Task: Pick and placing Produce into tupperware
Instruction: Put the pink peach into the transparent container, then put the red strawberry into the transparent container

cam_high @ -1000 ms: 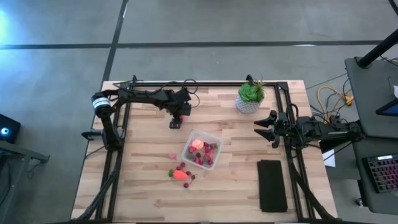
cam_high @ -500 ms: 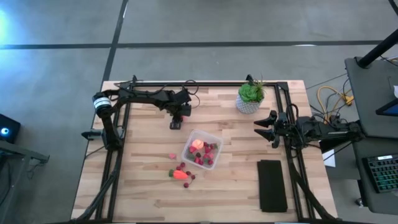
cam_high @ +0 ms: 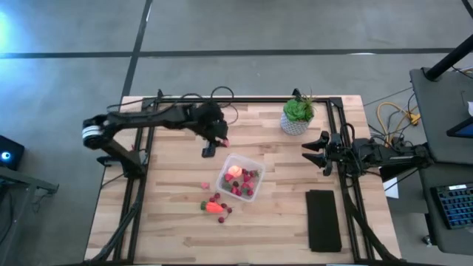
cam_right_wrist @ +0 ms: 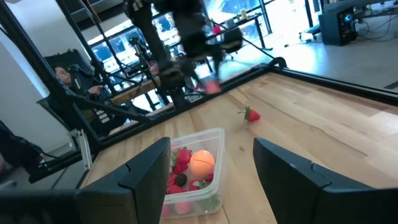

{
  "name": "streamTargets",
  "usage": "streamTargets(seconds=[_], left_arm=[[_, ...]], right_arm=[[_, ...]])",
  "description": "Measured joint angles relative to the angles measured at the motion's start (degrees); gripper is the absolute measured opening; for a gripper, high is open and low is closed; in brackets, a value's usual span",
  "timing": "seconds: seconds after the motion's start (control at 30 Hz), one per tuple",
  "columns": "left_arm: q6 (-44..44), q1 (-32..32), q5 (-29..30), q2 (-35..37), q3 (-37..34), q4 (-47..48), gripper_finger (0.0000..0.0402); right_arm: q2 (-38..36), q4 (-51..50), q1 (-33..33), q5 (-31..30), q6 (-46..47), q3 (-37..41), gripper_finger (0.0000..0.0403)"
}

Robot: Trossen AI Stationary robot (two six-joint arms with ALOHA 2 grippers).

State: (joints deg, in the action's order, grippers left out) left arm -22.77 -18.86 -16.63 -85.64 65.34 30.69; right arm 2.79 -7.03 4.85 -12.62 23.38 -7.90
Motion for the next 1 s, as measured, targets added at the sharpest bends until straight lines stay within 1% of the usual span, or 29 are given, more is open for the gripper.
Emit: streamTargets(seconds=[0.07, 0.17, 0.27, 0.33, 0.4, 0.47, 0.57, 0.6, 0.63, 0.67, 0.7, 0.73, 0.77, 0.8, 0.83, 0.87, 0.9, 0.93, 0.97, 1.0], left_arm=[[0.0, 3.4, 0.1, 1.2, 0.0, -1.2, 0.0105], [0.2, 8.7, 3.1, 1.2, -0.1, -2.0, 0.0125], [3.0, 13.4, 8.8, -0.8, -0.1, -5.2, 0.0155], [5.0, 15.1, 12.5, -2.6, -0.2, -6.2, 0.0176], [6.2, 15.6, 16.4, -3.6, -0.1, -7.3, 0.0195], [7.4, 15.6, 21.7, -4.0, 0.4, -5.9, 0.0210], [8.2, 14.0, 30.9, -3.0, 2.5, 2.7, 0.0222], [10.0, 12.6, 33.4, -2.4, 3.2, 5.8, 0.0223], [12.9, 10.5, 34.6, -1.8, 3.7, 8.5, 0.0223], [16.4, 7.8, 34.3, -1.3, 3.9, 10.5, 0.0223], [19.9, 4.9, 31.9, -1.0, 3.8, 12.4, 0.0223], [22.1, 2.0, 27.7, -1.0, 3.3, 13.5, 0.0223], [22.1, -0.5, 22.7, -1.1, 2.5, 13.7, 0.0223], [19.4, -2.4, 17.4, -1.1, 1.6, 13.3, 0.0223], [14.2, -3.6, 12.9, -1.1, 0.6, 13.3, 0.0223], [8.0, -4.0, 10.5, -1.0, -0.4, 13.3, 0.0223], [1.5, -4.0, 10.0, -0.9, -1.6, 13.1, 0.0223], [-4.7, -3.9, 10.8, -0.8, -2.8, 12.9, 0.0223], [-9.6, -3.9, 12.2, -0.9, -4.0, 12.8, 0.0223], [-12.1, -3.9, 13.7, -1.0, -5.0, 12.6, 0.0223]], right_arm=[[0.0, 0.0, 0.0, 0.0, 0.0, 0.0, 0.0221], [0.0, 0.0, 0.0, 0.0, 0.0, 0.0, 0.0221], [0.0, 0.0, 0.0, 0.0, 0.0, 0.0, 0.0221], [0.0, 0.0, 0.0, 0.0, 0.0, 0.0, 0.0221], [0.0, 0.0, 0.0, 0.0, 0.0, 0.0, 0.0221], [0.0, 0.1, 0.0, 0.0, 0.0, 0.0, 0.0221], [0.1, 0.1, 0.0, -0.1, 0.0, 0.0, 0.0221], [0.1, 0.0, 0.0, -0.1, 0.0, 0.0, 0.0221], [0.0, -0.1, 0.0, -0.2, 0.0, 0.0, 0.0221], [0.1, 0.0, 0.0, -0.5, 0.0, 0.0, 0.0221], [0.1, 0.0, 0.0, -0.6, 0.0, 0.0, 0.0221], [0.1, 0.0, 0.0, -0.6, 0.0, 0.0, 0.0221], [0.1, 0.0, 0.0, -0.7, 0.0, 0.0, 0.0221], [0.1, 0.0, 0.0, -0.7, 0.0, 0.0, 0.0221], [0.0, 0.0, 0.0, -0.7, 0.0, 0.0, 0.0221], [0.0, 0.0, 0.0, -0.7, 0.0, 0.0, 0.0221], [0.0, 0.0, 0.0, -0.7, 0.0, 0.0, 0.0221], [0.0, 0.0, 0.0, -0.7, 0.0, 0.0, 0.0221], [0.0, 0.0, 0.0, -0.7, 0.0, 0.0, 0.0221], [0.0, 0.0, 0.0, -0.7, 0.0, 0.0, 0.0221]])
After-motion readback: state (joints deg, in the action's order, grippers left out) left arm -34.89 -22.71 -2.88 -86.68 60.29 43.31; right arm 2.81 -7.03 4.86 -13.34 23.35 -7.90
